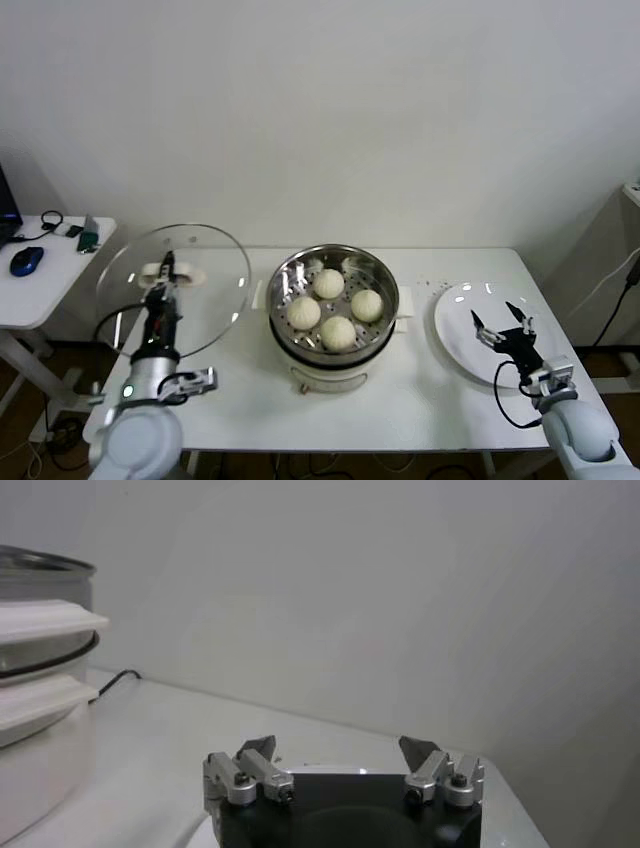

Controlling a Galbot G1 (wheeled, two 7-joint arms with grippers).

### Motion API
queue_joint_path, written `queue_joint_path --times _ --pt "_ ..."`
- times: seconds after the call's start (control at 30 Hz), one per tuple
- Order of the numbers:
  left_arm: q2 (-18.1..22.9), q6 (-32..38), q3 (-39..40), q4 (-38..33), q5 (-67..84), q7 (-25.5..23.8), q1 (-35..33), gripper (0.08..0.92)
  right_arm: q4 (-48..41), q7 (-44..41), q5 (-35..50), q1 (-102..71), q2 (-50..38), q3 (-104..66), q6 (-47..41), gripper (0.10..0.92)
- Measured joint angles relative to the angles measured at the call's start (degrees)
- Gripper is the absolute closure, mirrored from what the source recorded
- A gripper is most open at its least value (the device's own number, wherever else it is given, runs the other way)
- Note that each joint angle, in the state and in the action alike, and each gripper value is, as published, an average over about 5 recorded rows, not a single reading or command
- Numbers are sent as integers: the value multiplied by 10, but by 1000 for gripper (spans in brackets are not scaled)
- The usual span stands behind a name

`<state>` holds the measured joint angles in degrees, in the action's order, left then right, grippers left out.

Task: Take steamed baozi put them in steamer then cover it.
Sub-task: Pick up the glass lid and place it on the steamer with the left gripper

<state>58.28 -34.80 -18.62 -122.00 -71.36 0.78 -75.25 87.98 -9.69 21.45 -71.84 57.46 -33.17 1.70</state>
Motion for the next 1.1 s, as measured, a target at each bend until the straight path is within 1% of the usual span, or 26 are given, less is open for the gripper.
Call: queue_joint_path --times 0.23,0.4,0.5,0.77,1.1 --pt "1 -47 100 28 -10 -67 104 853 -7 0 -7 2 3 -1 0 203" --pt "20 -67 159 52 -24 -105 169 853 -14 -1 -5 6 5 -6 4 203" --pt "38 -73 187 65 -36 -124 195 853 -16 -2 -3 8 7 -8 7 203" --pt "98 -74 237 95 -69 -159 228 853 -24 -3 4 15 8 -10 21 203" --pt "162 -74 278 124 -105 -172 240 853 -31 -4 4 23 10 -11 32 203"
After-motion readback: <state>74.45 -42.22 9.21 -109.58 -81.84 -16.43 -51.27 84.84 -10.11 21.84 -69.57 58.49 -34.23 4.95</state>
